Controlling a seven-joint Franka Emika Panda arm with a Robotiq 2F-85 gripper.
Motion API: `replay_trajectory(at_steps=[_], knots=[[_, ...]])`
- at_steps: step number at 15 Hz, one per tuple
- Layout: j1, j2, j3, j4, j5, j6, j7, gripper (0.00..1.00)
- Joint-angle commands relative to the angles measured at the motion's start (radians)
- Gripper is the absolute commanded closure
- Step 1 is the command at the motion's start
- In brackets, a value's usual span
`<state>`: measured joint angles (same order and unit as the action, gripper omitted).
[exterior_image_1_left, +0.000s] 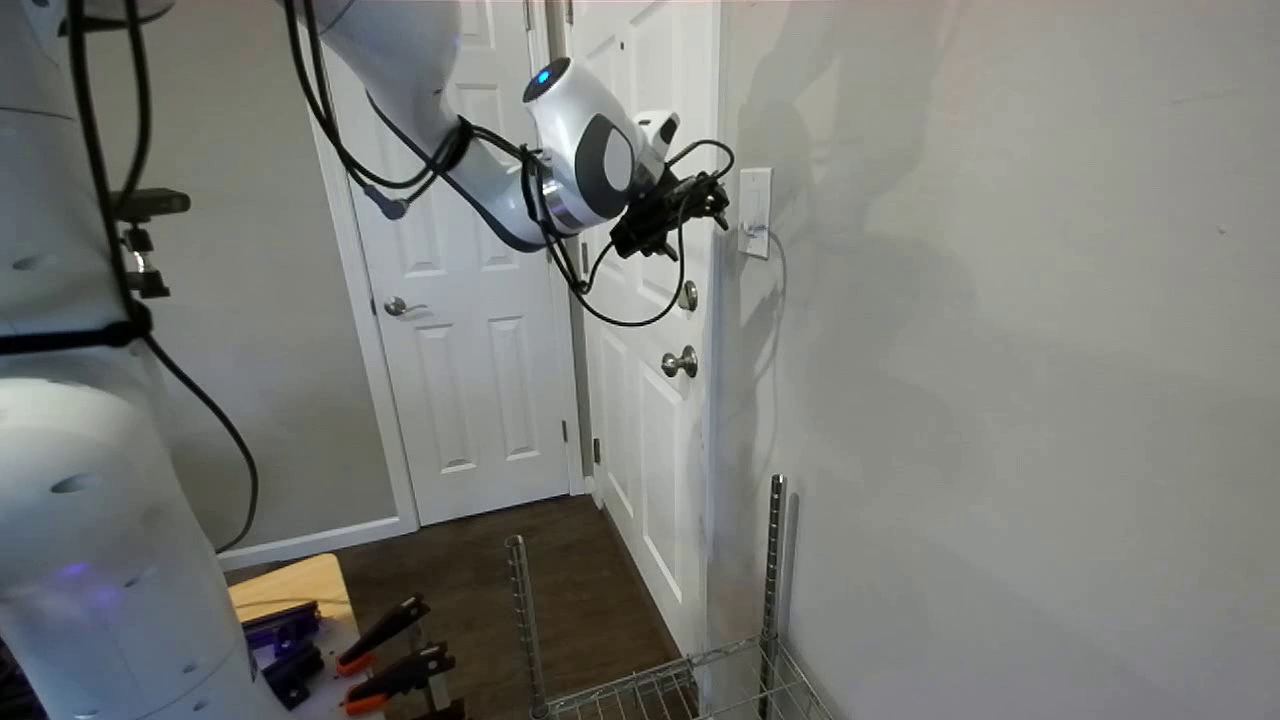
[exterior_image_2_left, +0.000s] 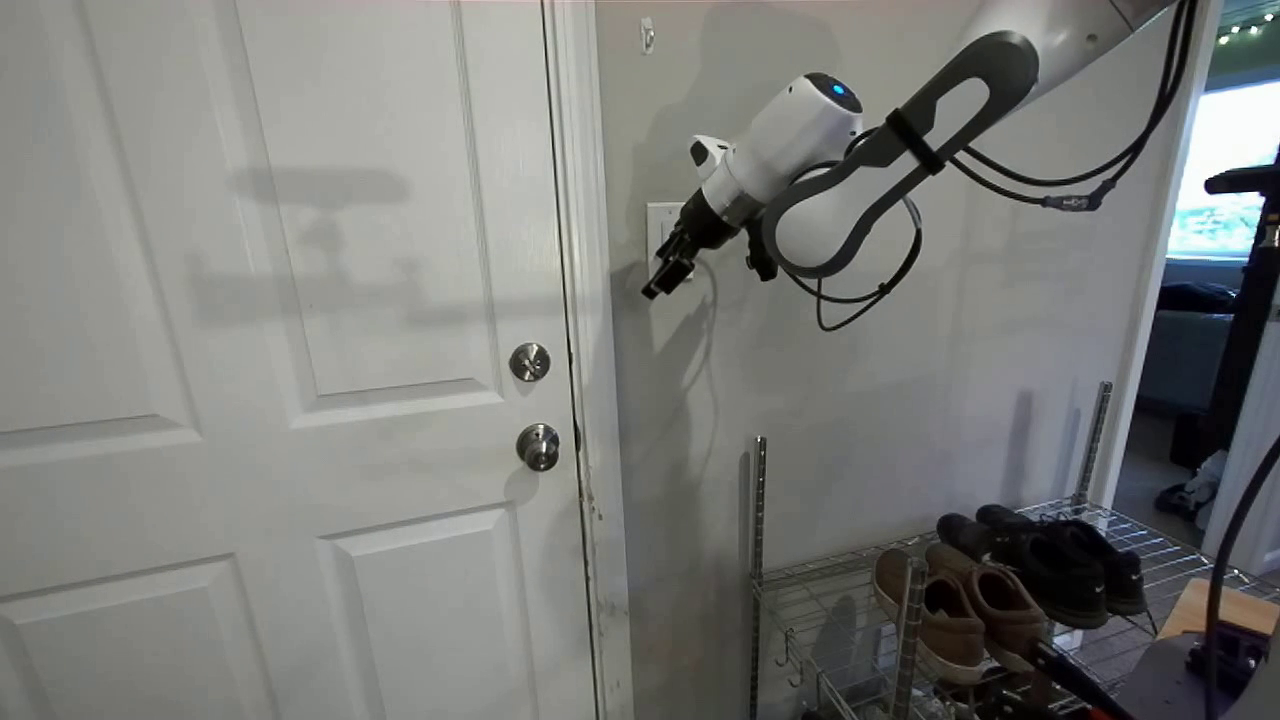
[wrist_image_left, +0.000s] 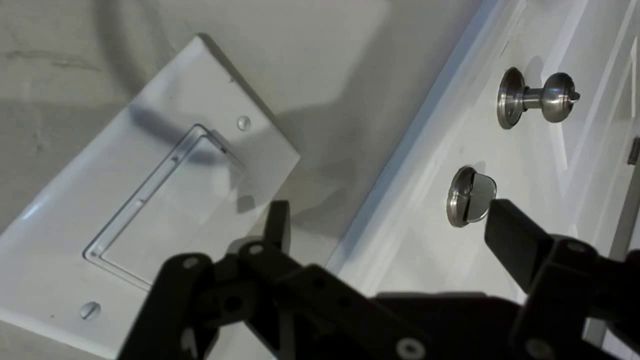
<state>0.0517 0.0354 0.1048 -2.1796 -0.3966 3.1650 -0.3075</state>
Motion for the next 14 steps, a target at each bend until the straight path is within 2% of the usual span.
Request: replay_trajectory(at_steps=[1, 14], knots=[[-0.009, 0.011, 0.009, 0.021, 0.034, -0.002, -0.048, 0.00], [0.004, 0.019, -0.027, 0.038, -0.015, 0.008, -0.041, 0.00]])
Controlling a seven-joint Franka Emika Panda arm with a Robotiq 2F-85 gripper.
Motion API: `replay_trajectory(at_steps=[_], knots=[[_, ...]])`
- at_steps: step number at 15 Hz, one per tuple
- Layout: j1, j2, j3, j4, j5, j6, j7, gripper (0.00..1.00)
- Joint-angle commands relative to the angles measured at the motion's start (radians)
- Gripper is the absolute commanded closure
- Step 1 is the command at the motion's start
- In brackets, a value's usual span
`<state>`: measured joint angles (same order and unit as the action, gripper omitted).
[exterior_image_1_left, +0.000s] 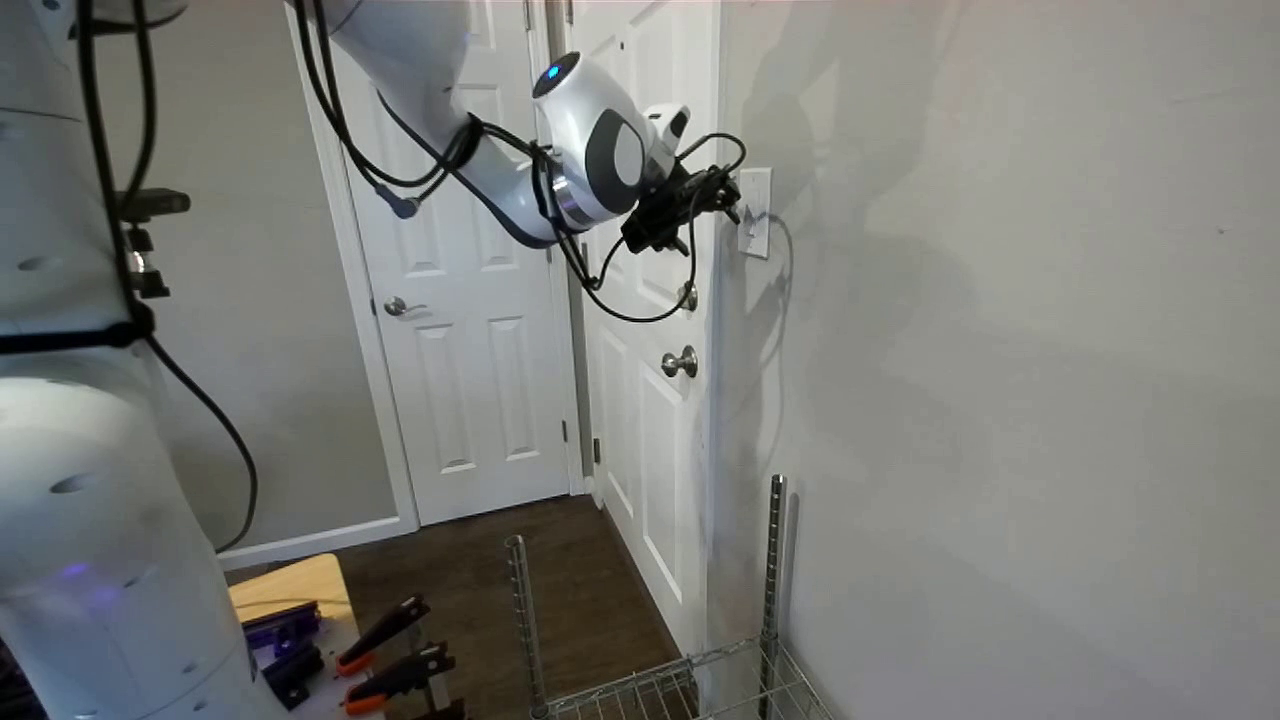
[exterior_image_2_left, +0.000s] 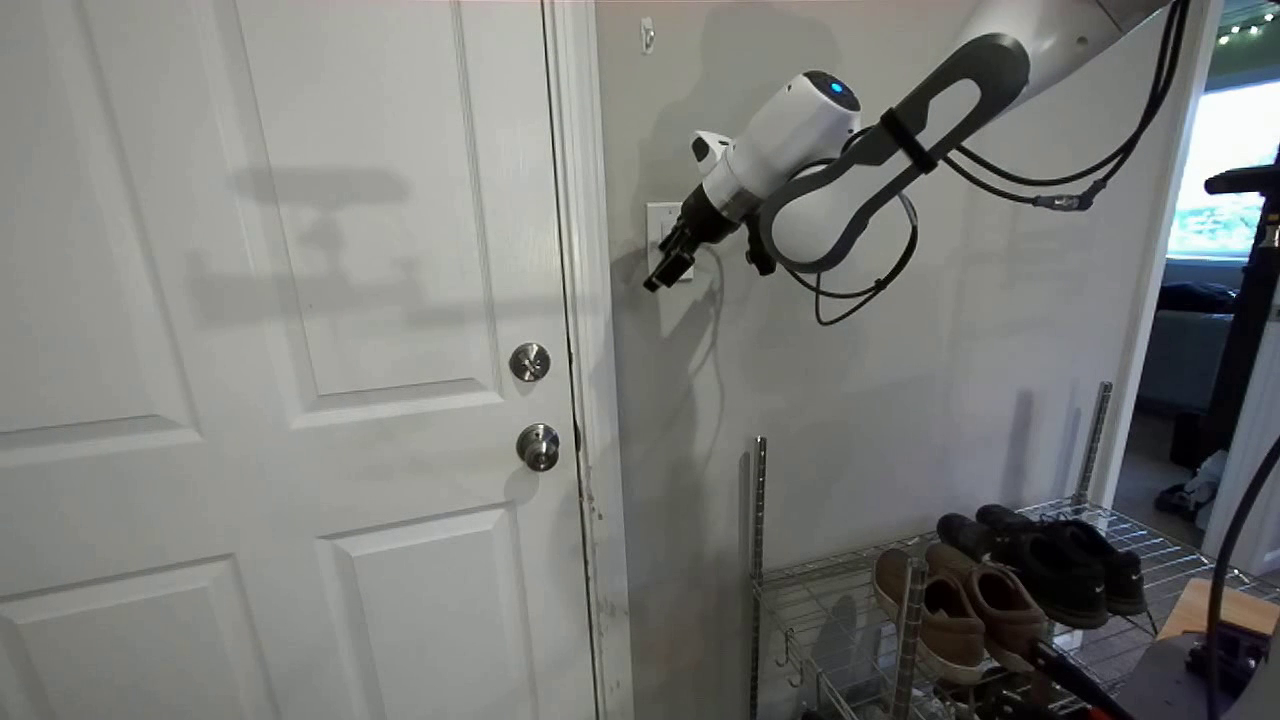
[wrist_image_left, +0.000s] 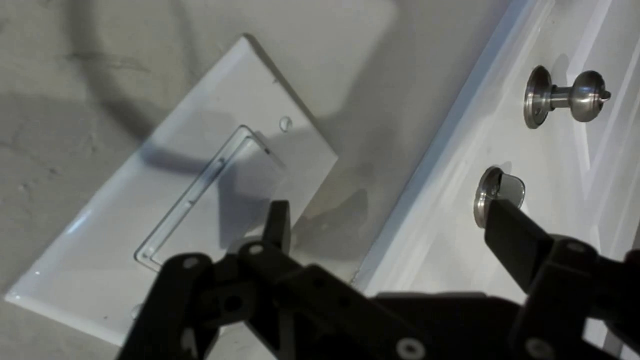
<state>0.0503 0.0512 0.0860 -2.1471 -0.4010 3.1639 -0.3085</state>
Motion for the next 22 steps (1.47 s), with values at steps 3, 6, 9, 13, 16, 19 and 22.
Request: replay_trajectory(at_steps=[3, 6, 9, 13, 16, 19, 22], knots=[[0.005, 0.002, -0.010, 0.006, -0.017, 0.013, -0.051, 0.00], [0.004, 0.004, -0.012, 0.005, -0.021, 0.027, -0.063, 0.00], [0.000, 0.004, -0.018, -0.004, -0.019, 0.048, -0.067, 0.00], [-0.003, 0.005, -0.028, -0.024, -0.014, 0.056, -0.059, 0.00], [-0.004, 0.007, -0.035, -0.036, -0.013, 0.054, -0.058, 0.00], [-0.004, 0.003, -0.040, -0.036, -0.016, 0.033, -0.061, 0.00], [-0.004, -0.001, -0.042, -0.031, -0.020, 0.013, -0.065, 0.00]])
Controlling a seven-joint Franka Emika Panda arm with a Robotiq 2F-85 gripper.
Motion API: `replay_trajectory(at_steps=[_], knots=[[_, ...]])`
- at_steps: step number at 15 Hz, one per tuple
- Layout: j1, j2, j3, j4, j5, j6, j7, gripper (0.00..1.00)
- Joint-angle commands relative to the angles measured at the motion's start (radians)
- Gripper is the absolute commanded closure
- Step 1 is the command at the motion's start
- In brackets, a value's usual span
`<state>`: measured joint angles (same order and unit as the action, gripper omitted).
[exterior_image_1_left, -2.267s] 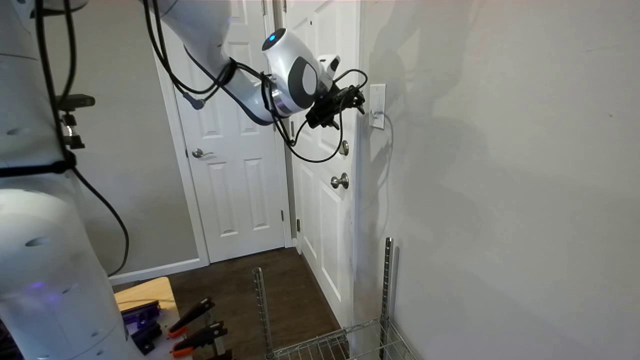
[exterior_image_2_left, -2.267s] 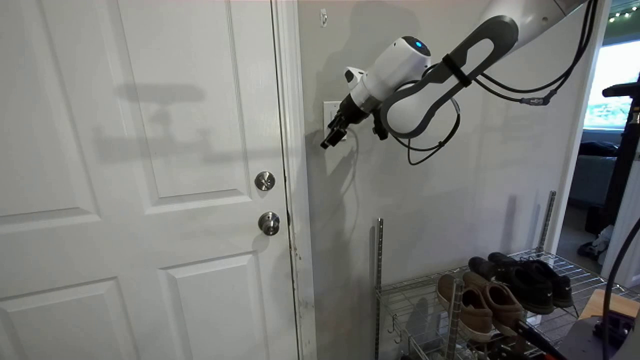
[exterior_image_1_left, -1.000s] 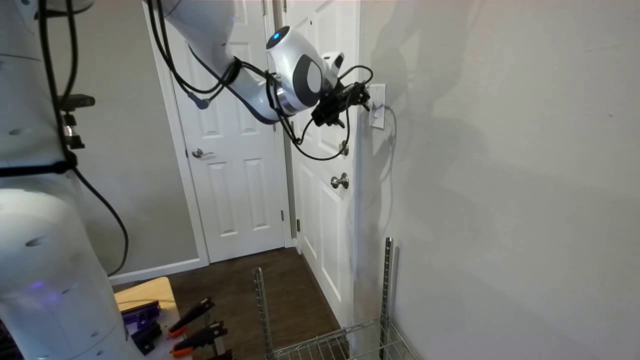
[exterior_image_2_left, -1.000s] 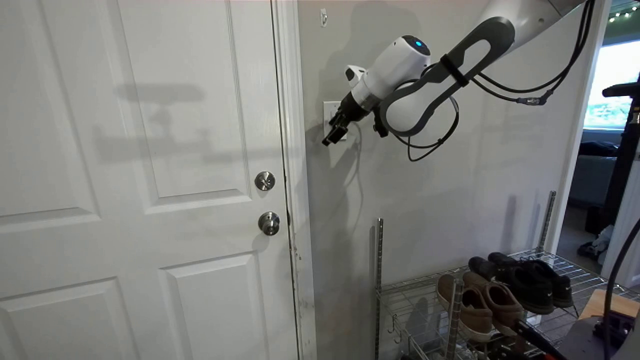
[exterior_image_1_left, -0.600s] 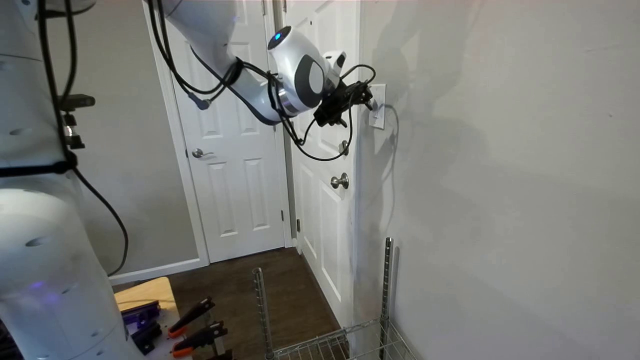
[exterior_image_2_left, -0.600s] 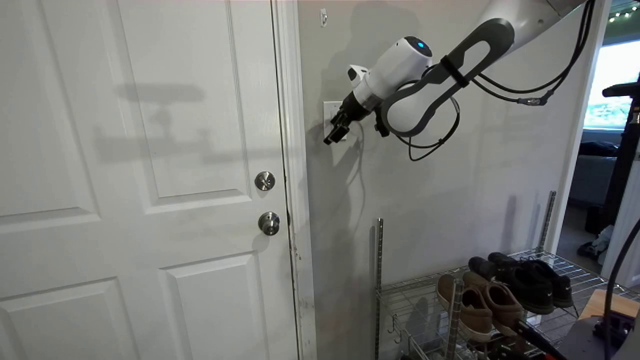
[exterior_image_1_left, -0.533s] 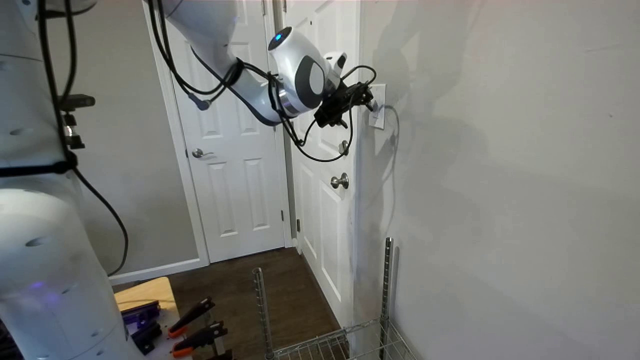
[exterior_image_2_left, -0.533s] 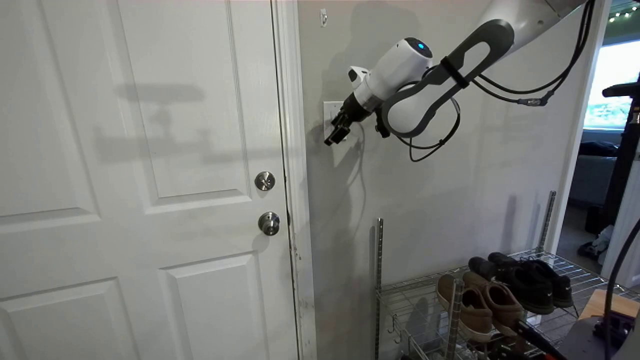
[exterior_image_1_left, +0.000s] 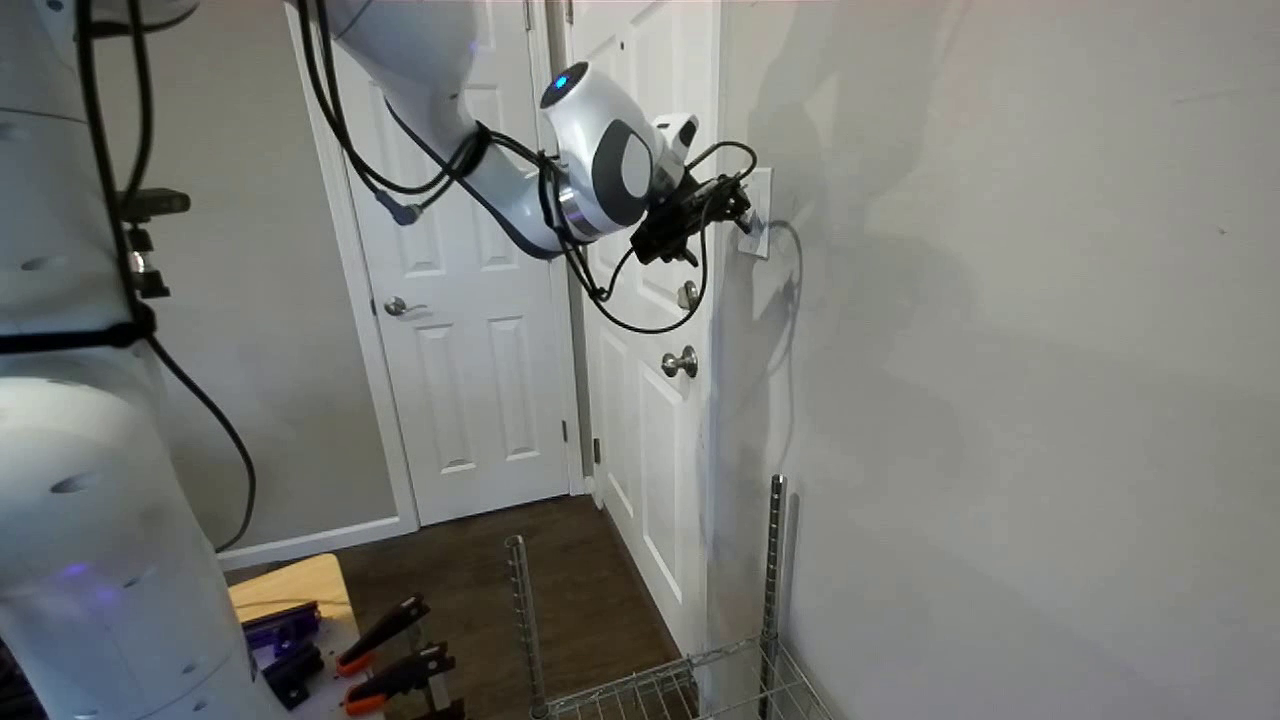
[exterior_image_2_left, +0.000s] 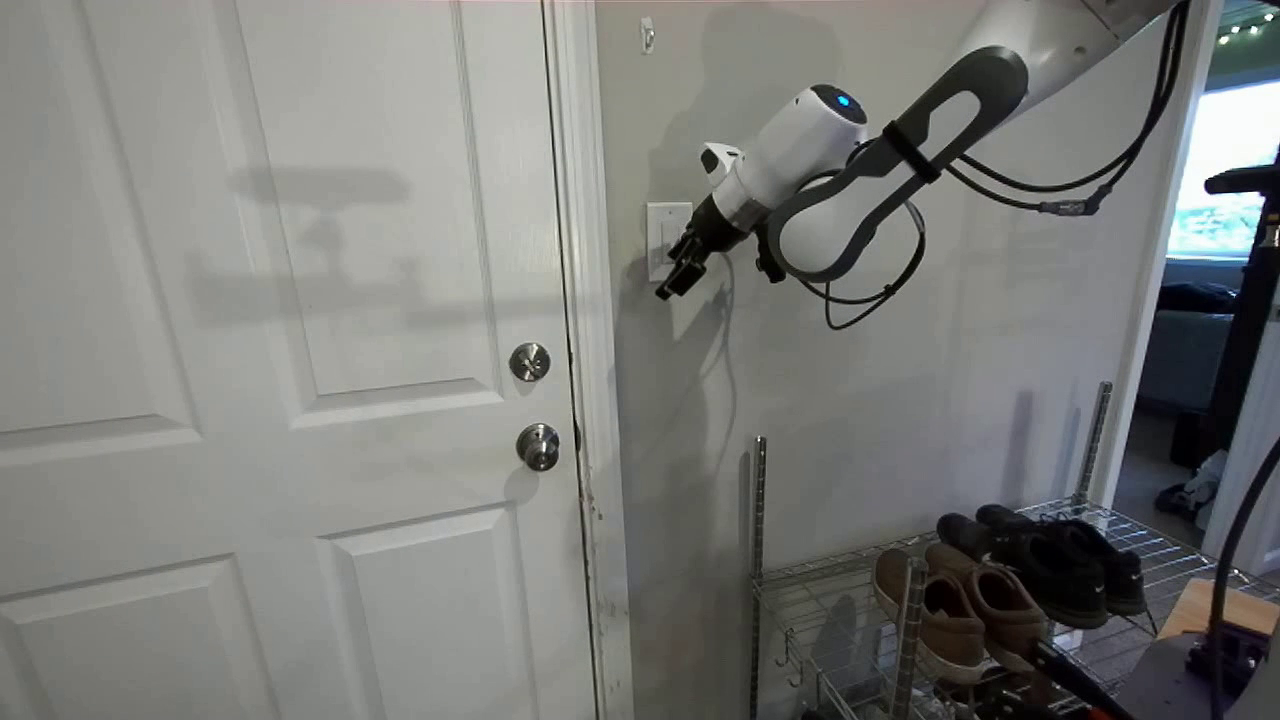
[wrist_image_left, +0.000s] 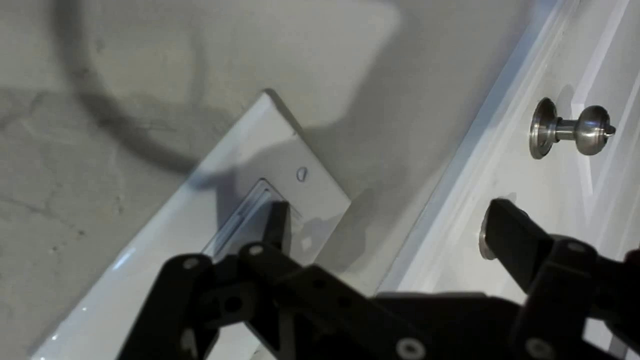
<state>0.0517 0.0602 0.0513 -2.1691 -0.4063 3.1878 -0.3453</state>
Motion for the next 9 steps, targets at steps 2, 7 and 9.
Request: replay_trajectory(at_steps=[2, 7, 9], knots=[[-0.006, -0.011, -0.008, -0.008, -0.015, -0.012, -0.028, 0.00], [-0.010, -0.003, -0.016, 0.009, -0.019, -0.031, -0.033, 0.00], [-0.010, 0.002, -0.017, 0.018, -0.020, -0.038, -0.035, 0.00]])
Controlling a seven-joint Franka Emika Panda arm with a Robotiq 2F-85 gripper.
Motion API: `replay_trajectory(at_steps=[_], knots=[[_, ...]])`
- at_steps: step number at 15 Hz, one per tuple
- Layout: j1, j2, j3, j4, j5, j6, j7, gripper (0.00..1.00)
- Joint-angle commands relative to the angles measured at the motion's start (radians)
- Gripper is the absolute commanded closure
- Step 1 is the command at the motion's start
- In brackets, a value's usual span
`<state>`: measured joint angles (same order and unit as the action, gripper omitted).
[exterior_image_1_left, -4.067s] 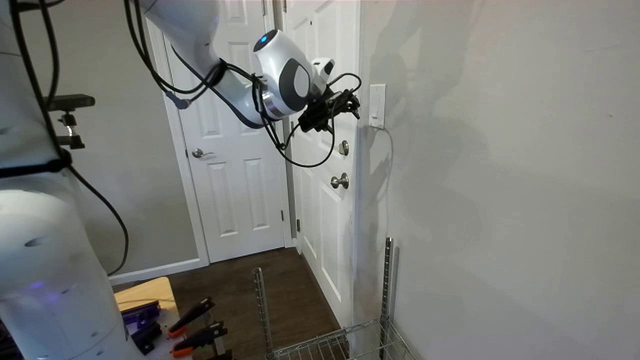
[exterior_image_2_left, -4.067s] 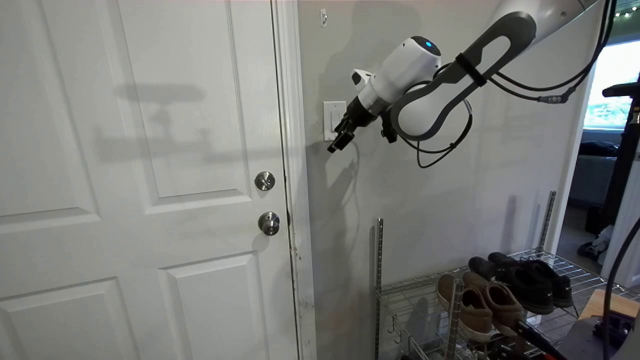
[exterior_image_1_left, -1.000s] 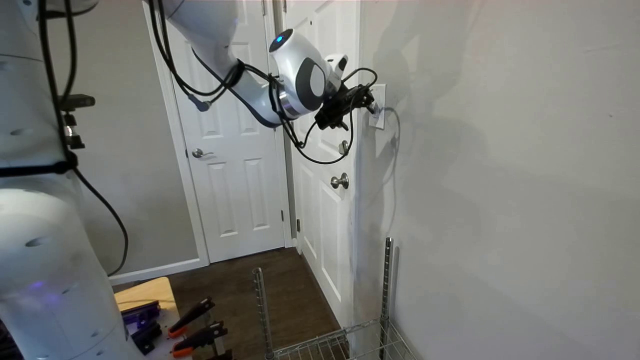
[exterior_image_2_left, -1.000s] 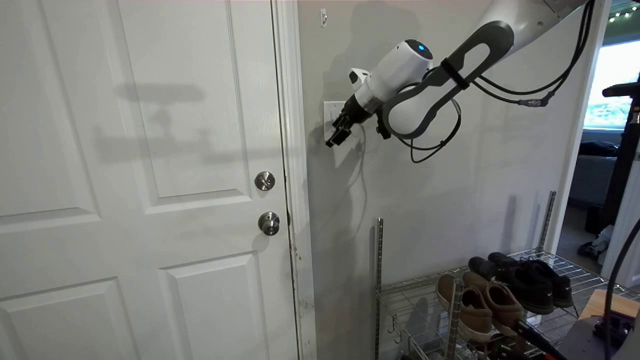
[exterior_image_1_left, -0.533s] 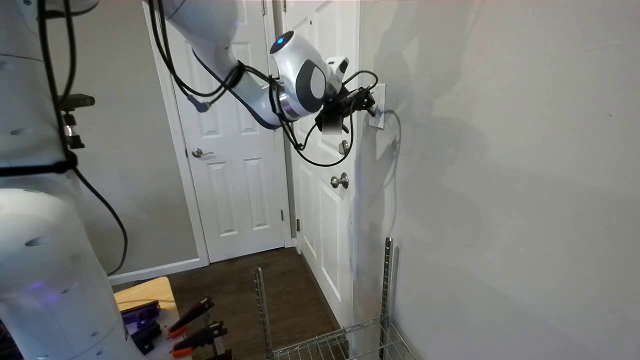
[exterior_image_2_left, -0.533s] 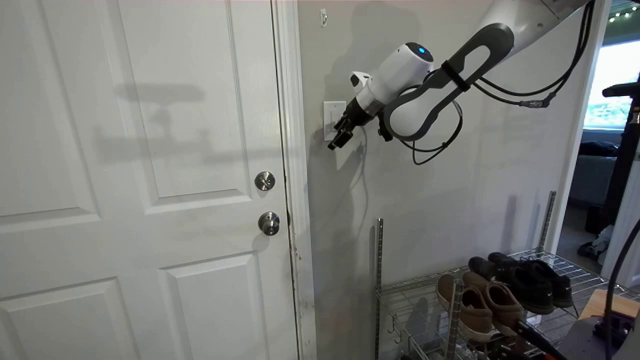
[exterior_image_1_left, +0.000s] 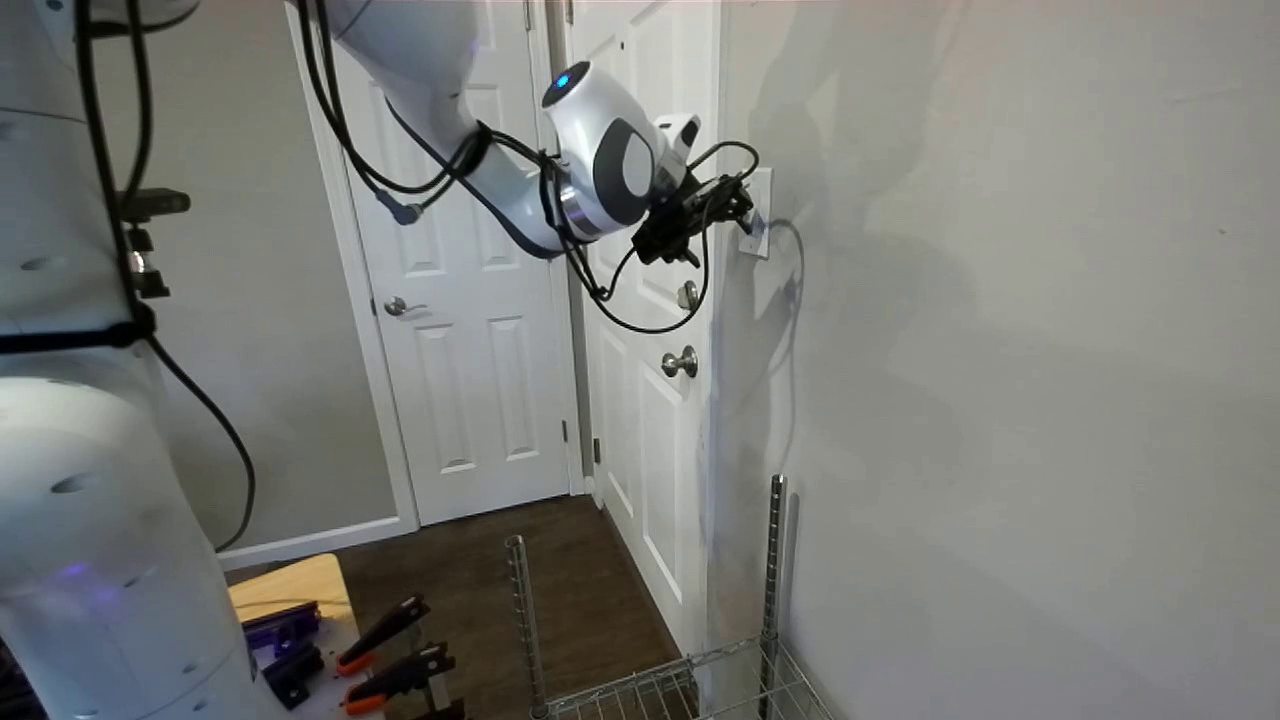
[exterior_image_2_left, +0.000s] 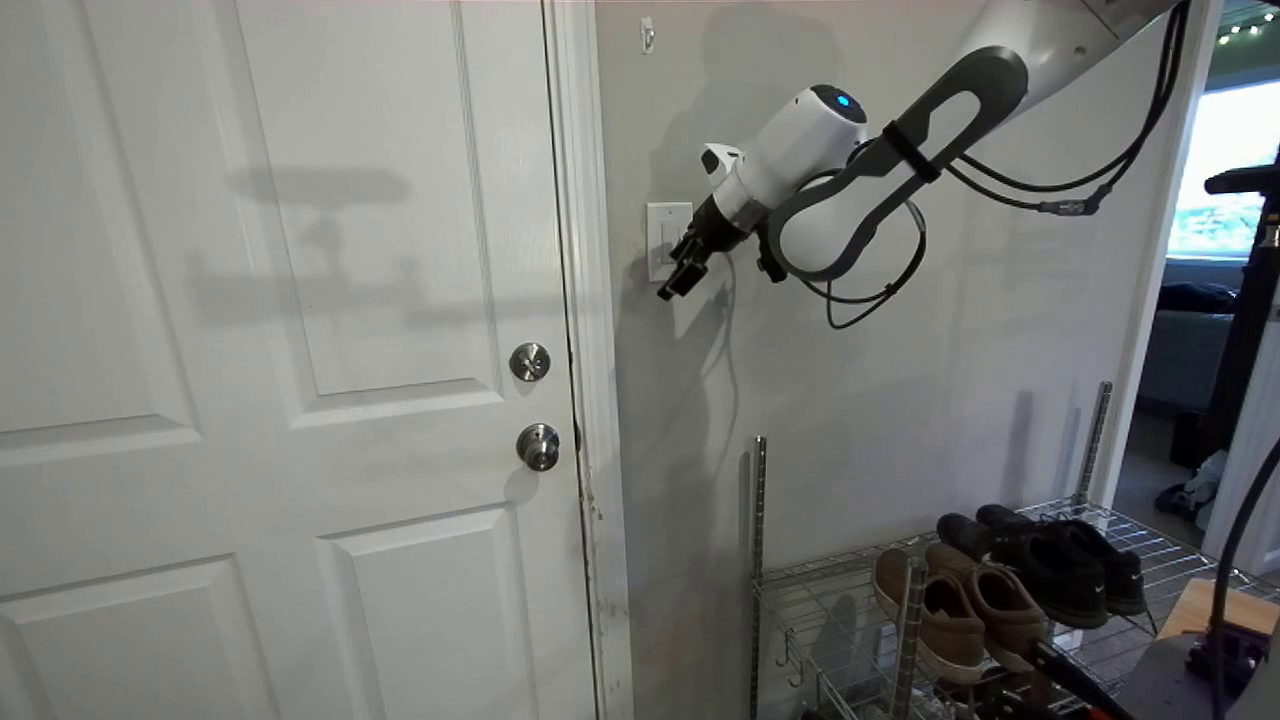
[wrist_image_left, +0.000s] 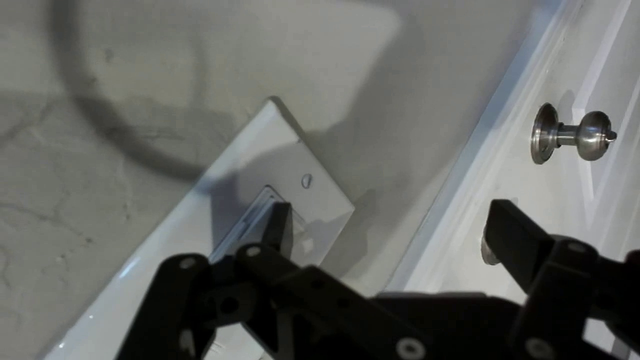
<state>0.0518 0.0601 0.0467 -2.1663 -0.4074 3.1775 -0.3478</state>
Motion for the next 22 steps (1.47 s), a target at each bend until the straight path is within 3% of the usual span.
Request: replay_trajectory(at_steps=[1, 22], knots=[[-0.010, 0.002, -0.012, 0.017, -0.020, -0.030, -0.034, 0.00], [-0.004, 0.047, -0.010, 0.077, -0.024, -0.064, -0.051, 0.00]])
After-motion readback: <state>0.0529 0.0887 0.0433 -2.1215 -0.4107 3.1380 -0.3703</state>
